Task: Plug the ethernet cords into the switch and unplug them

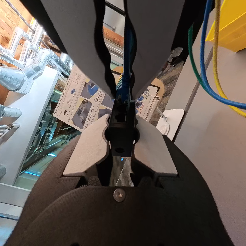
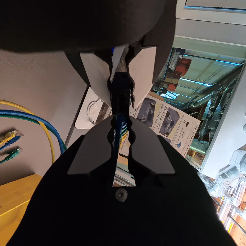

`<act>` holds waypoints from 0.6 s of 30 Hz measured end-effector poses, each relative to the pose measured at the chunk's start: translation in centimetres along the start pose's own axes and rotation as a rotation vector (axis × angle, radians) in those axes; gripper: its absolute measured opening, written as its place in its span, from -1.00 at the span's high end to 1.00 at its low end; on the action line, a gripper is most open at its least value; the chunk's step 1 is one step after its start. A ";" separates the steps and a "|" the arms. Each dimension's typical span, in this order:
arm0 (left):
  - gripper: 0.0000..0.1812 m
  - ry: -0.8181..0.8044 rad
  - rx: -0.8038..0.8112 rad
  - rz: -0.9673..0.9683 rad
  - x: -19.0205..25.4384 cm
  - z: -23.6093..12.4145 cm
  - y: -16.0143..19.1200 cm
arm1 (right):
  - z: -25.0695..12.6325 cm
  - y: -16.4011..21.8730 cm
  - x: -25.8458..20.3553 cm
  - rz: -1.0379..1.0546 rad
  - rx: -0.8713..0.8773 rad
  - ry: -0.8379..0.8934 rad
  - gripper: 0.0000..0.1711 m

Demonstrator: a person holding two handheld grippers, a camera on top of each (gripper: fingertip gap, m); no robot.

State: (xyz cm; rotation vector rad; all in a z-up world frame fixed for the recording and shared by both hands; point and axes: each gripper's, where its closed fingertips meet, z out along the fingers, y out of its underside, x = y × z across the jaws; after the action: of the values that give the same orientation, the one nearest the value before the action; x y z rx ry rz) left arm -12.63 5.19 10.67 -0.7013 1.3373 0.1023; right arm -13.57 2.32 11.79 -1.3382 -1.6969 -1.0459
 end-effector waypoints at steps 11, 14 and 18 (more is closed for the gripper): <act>0.67 -0.014 -0.035 -0.009 0.1 0.4 0.5 | 0.5 0.0 -0.4 0.097 -0.002 -0.046 0.83; 0.67 0.008 -0.038 -0.014 0.6 0.7 0.7 | 0.8 0.2 -0.9 0.116 0.002 -0.097 0.84; 0.67 0.061 -0.049 -0.037 1.5 1.1 1.0 | 1.2 0.5 -1.4 0.090 -0.007 -0.181 0.83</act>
State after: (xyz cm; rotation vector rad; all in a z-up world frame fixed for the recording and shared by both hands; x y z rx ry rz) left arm -11.77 6.05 9.01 -0.7750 1.3832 0.0846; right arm -12.84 2.92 10.11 -1.5382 -1.7461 -0.9028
